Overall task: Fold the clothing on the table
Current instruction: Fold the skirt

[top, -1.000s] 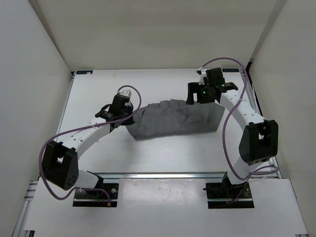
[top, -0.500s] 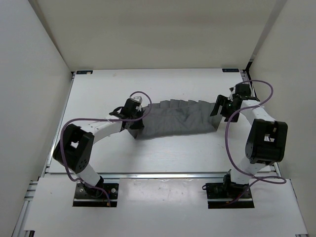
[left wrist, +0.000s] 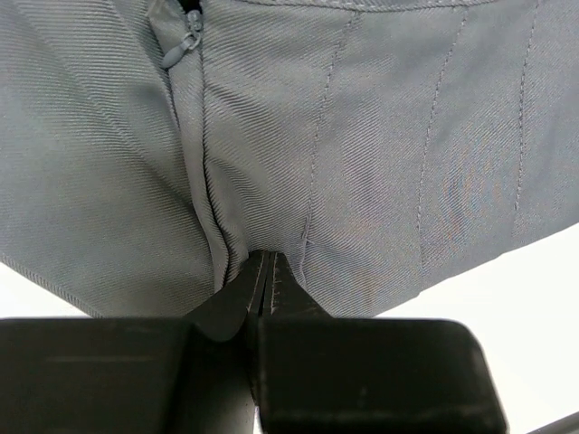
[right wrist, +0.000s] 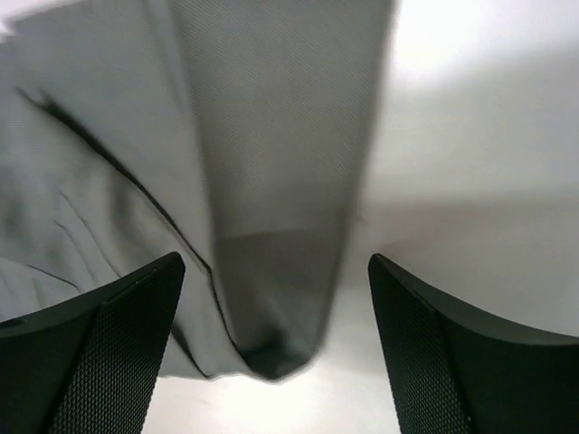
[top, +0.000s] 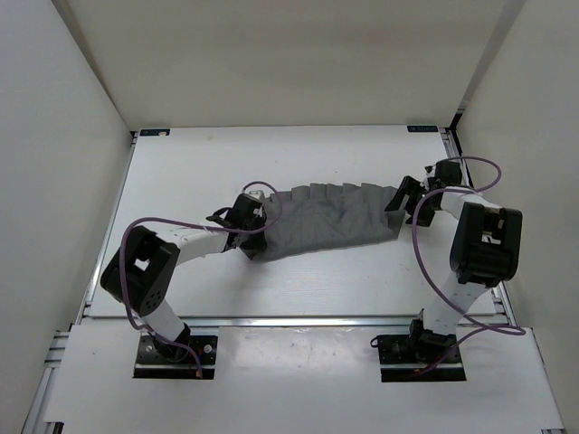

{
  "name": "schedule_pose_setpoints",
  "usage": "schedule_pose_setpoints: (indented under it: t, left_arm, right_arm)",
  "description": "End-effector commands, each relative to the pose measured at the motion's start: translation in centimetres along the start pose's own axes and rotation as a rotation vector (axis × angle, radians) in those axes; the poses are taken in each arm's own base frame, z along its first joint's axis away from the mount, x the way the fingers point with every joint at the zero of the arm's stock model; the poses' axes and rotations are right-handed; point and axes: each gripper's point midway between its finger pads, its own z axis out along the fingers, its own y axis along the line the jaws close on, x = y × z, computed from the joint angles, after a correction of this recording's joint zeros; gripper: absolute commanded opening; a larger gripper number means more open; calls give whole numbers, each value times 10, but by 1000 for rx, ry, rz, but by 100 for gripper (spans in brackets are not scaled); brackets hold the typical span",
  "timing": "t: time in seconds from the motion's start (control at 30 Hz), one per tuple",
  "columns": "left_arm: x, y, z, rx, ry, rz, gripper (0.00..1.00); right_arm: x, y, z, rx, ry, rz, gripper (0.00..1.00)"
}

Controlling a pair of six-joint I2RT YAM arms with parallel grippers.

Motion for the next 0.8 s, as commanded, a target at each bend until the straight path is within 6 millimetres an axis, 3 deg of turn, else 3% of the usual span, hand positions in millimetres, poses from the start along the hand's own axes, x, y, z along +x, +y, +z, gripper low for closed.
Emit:
schedule_pose_setpoints:
  t: [0.0, 0.13, 0.27, 0.4, 0.5, 0.6, 0.67, 0.77]
  left_arm:
    - [-2, 1, -9, -2, -21, -4, 0]
    - [-3, 6, -10, -16, -25, -8, 0]
    - [-3, 7, -10, -17, -25, -16, 0]
    - [0, 7, -10, -15, -19, -19, 0]
    - [-1, 11, -10, -21, -22, -27, 0]
    - [2, 14, -11, -24, -23, -26, 0]
    - [-3, 13, -13, -18, -36, -21, 0]
    - [-1, 19, -14, -35, -42, -19, 0]
  right_arm:
    - [-14, 27, 15, -194, -23, 4, 88]
    - [-1, 47, 27, -330, 54, 21, 84]
    - [34, 69, 32, -433, 174, -3, 82]
    - [70, 88, 37, -470, 301, -63, 73]
    - [92, 101, 38, -492, 382, -119, 56]
    - [99, 100, 38, -476, 398, -128, 7]
    - [99, 99, 34, -464, 400, -94, 0]
    - [88, 88, 28, -404, 352, -80, 0]
